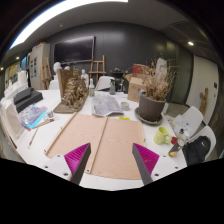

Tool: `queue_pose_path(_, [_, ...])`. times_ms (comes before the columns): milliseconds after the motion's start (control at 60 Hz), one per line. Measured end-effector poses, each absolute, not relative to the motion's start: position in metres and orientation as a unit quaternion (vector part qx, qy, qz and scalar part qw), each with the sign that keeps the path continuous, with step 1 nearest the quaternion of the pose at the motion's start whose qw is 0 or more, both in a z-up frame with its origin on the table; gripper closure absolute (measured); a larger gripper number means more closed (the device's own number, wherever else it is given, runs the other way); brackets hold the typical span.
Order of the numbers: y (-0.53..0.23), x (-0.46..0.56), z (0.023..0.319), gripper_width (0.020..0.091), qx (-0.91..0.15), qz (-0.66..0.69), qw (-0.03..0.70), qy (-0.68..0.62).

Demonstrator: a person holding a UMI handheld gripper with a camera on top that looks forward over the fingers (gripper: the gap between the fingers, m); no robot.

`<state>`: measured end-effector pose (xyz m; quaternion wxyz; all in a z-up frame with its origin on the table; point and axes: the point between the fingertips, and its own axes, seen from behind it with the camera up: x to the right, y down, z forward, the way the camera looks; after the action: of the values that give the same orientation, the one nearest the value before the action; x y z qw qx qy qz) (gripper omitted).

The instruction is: Pour water

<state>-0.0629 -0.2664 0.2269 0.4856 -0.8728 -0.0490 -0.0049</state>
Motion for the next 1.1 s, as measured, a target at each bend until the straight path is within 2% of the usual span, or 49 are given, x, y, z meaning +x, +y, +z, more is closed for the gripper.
queue_pose_path(167, [-0.273,-0.007,0.203,0.0246,-0.881,-0.03,0.472,-0.016])
queue_pose_path(483, [-0.27,0.202,0.136,0.0244,-0.869,-0.105,0.482,0.044])
queue_pose_path(667, [-0.228,0.28,0.103,0.0245,-0.853,-0.094,0.509,0.07])
queue_pose_path(867, [-0.166,0.323,0.065,0.025,-0.855,-0.066,0.509,0.076])
queue_pose_path(933, [-0.149,0.326,0.054,0.0281,-0.857,-0.049,0.508,0.072])
queue_pose_path(983, [-0.139,0.324,0.049,0.0334,-0.856,-0.033,0.511,0.068])
queue_pose_path(1050, [-0.13,0.325,0.044,0.0426,-0.856,-0.022,0.513,0.063])
queue_pose_path(1100, [-0.121,0.326,0.042,0.0536,-0.852,-0.015,0.519,0.06])
